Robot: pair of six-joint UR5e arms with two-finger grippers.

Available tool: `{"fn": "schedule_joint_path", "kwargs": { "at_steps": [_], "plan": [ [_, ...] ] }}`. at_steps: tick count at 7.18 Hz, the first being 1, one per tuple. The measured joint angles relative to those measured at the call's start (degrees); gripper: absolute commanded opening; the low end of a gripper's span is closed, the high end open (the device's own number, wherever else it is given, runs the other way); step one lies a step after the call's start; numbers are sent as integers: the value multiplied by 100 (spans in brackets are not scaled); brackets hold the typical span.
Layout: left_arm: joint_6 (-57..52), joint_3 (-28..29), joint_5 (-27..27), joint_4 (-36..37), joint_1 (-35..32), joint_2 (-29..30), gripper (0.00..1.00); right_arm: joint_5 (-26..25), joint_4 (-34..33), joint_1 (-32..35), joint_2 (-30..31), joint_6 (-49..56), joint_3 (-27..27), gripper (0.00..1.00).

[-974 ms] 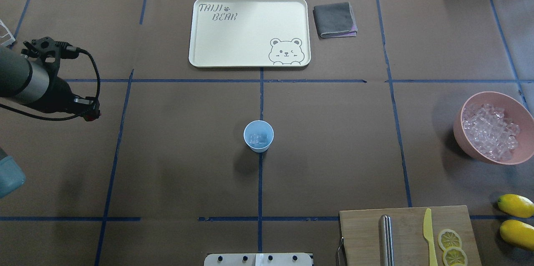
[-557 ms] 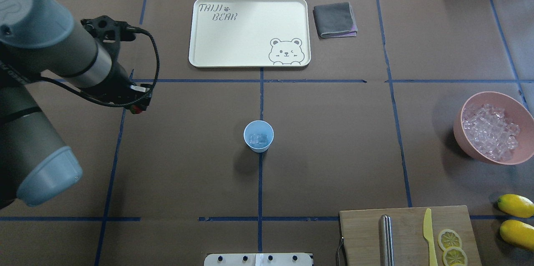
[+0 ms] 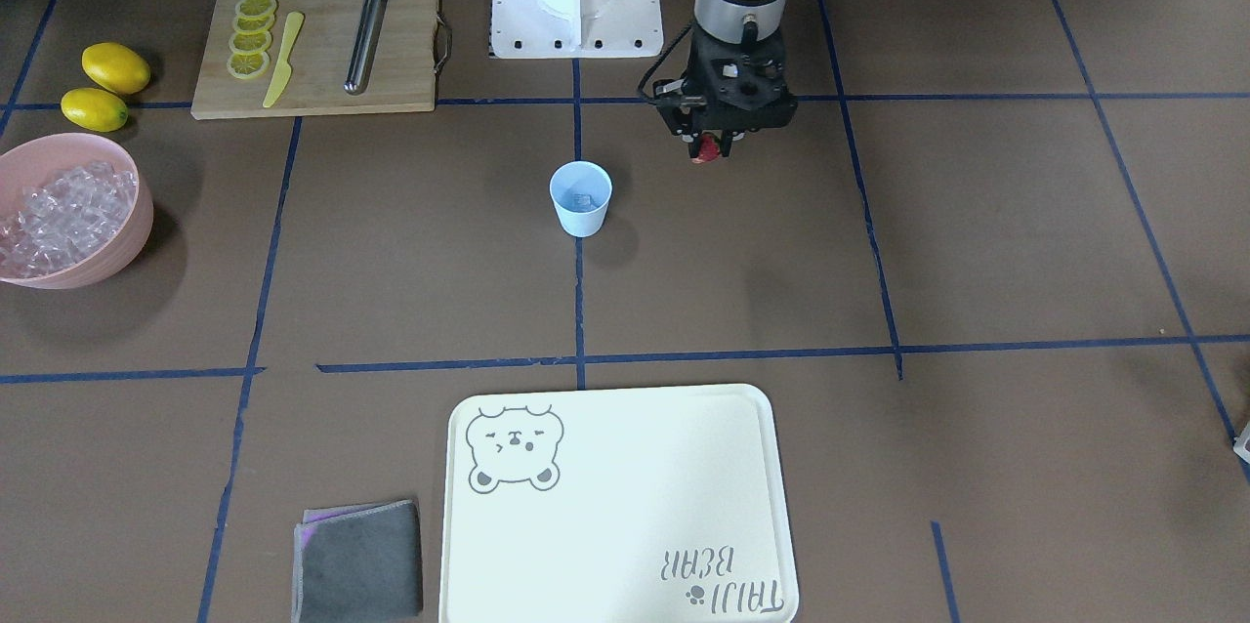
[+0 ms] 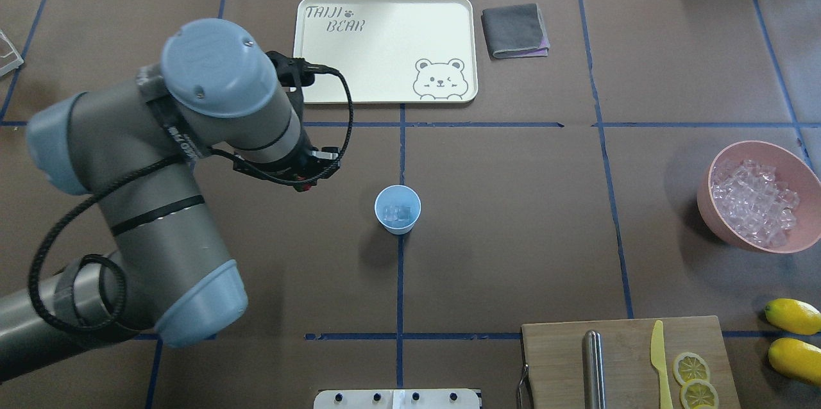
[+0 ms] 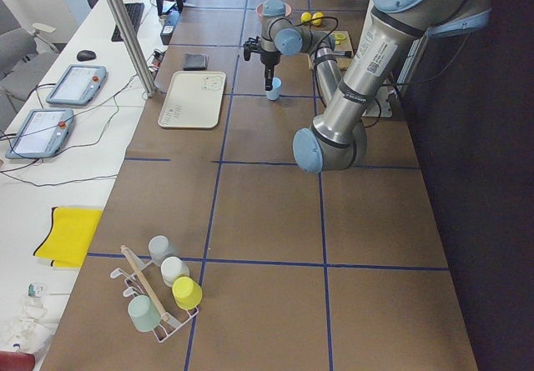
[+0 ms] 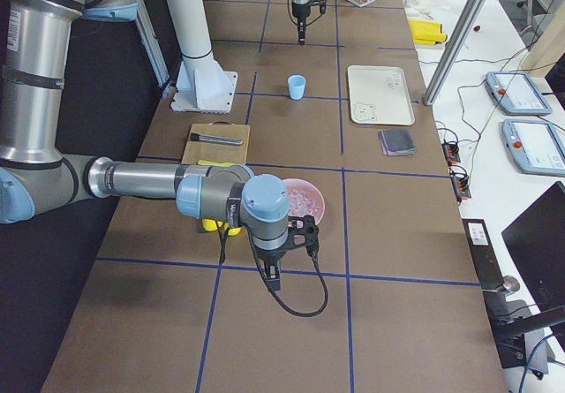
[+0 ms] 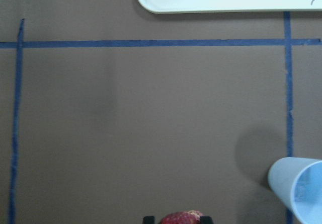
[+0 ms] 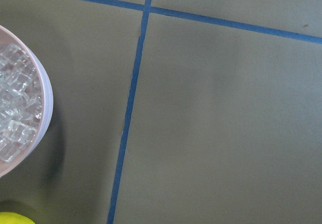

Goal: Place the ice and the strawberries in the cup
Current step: 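Carry the strawberry with the left gripper over the blue cup, then open the left gripper to drop the strawberry into the cup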

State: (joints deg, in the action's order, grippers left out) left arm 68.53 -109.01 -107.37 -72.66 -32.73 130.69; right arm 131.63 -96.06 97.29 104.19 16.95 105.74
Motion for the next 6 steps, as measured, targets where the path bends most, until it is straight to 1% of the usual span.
{"fn": "schedule_joint_path", "kwargs": {
  "at_steps": [1, 2, 3, 4, 5, 6],
  "plan": [
    [260, 444, 101, -22, 125, 419, 0, 4, 5, 0, -1, -31, 0, 100],
    [461, 840, 142, -74, 237, 764, 4, 7, 5, 0, 1, -45, 0, 100],
    [592, 1119, 157, -228, 323, 945, 18, 5, 4, 0, 3, -47, -3, 100],
    [683, 1302, 161, -416, 387, 1018, 61, 4, 5, 0, 4, -45, -6, 100],
    [718, 1397, 161, -522, 422, 1043, 85, 4, 2, 0, 7, -43, -8, 100],
    [728, 1434, 158, -568, 436, 1049, 100, 3, 1, 0, 10, -43, -9, 100]
  ]
}}
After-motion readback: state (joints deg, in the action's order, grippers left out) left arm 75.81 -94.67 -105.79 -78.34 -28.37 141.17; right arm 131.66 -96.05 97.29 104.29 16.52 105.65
